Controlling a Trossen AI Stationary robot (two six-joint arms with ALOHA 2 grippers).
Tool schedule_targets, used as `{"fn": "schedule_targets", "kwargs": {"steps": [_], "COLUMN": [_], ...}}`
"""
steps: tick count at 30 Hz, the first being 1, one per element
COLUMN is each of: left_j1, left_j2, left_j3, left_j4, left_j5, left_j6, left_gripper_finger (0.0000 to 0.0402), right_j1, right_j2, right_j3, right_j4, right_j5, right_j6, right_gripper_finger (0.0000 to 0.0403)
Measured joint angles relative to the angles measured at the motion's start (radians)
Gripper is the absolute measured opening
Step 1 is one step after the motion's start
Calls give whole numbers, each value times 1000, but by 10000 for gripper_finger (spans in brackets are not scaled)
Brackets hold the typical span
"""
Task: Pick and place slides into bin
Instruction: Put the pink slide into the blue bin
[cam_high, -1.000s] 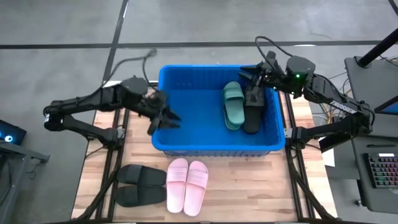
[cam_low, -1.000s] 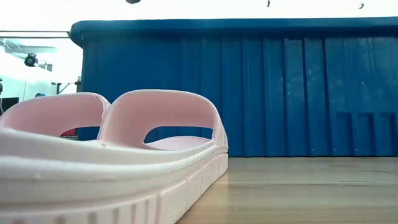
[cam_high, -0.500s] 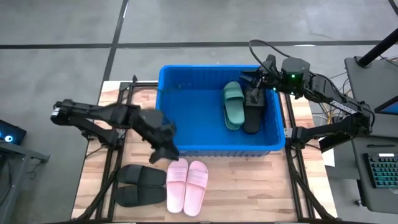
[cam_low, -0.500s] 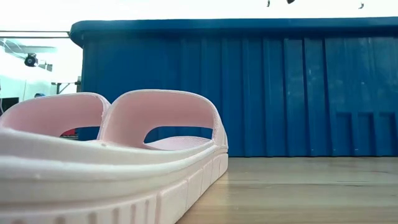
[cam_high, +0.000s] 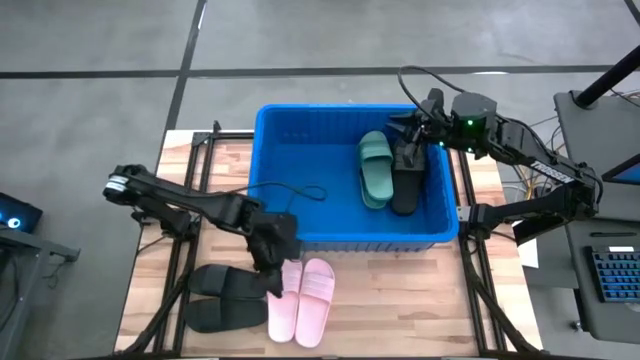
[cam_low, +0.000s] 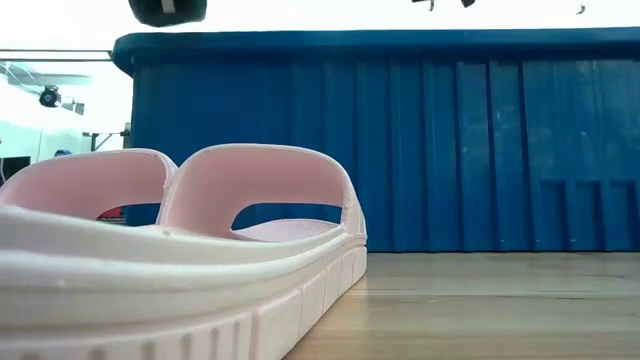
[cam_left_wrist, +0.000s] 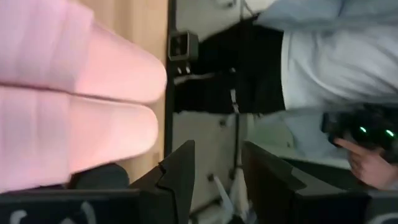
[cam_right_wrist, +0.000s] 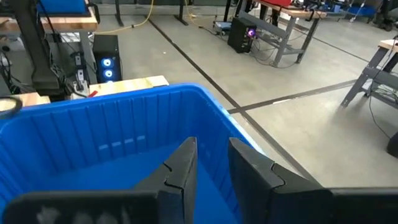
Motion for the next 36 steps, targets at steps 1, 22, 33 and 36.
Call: {"fn": "schedule_targets", "kwargs": {"steps": [1,22,33,36], "left_j1": [0,-24,-203,-244], "left_j2": [10,-34,-244,-253], "left_j3": [0,-1,-3,-11], "left_j4": [0,-2,8,34], "left_j5": [24,95,-1141,-1357], "left_j6": [0,-50,86,153], "left_gripper_finger": [115,115,115,115], "right_j1": [0,0,0,0], "right_j2": [0,0,0,0], "right_j3": [0,0,0,0], "right_j4": [-4,-14,-13,-13], "right_j5": [0,1,18,18], "right_j6": [0,-1,7,31], "right_gripper_finger": [81,73,70,68]}}
